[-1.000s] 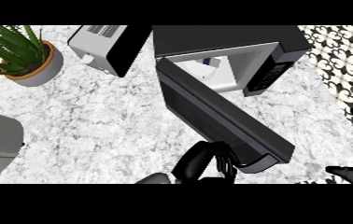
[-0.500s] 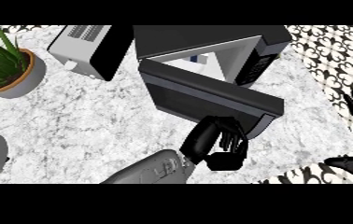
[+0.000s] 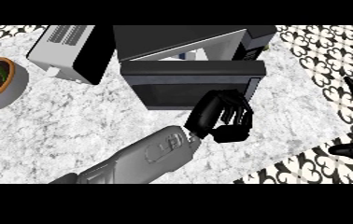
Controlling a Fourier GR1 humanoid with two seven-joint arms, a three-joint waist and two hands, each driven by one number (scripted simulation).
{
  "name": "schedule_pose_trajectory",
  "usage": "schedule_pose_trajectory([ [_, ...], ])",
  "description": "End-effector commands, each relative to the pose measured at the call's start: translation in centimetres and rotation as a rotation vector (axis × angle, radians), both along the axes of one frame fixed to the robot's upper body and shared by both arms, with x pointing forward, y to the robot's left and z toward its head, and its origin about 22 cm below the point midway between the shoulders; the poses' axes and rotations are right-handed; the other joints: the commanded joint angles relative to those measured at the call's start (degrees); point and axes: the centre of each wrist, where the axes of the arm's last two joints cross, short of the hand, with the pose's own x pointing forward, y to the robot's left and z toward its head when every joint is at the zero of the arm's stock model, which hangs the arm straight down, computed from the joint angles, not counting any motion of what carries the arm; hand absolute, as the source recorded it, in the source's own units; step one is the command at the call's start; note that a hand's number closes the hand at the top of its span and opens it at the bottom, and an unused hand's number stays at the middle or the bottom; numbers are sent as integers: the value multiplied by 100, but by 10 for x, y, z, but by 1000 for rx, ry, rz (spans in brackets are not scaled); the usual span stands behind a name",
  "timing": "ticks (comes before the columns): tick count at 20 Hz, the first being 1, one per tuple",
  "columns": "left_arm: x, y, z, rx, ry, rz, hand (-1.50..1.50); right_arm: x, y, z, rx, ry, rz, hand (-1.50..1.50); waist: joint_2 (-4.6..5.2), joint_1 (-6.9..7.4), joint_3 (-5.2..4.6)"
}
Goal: Pick up the milk, place it into the microwave and close the microwave
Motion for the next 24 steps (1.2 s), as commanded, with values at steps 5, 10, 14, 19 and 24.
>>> schedule_pose_trajectory([
  [5,29,-8,33,-26,-32,66,150,17,9,22,34,-61,151,-150,96,-334,22],
  [10,41,-10,45,-28,-41,95,150,27,16,36,34,-78,201,-150,184,-443,33],
  [14,50,-10,52,-27,-42,127,150,33,25,43,51,-76,290,-150,211,-491,45],
  [19,58,-13,63,-40,-54,138,150,42,39,59,29,-69,394,-150,248,-598,38],
  [24,62,-13,67,-35,-67,144,150,50,53,85,-53,-99,523,150,273,-621,50],
])
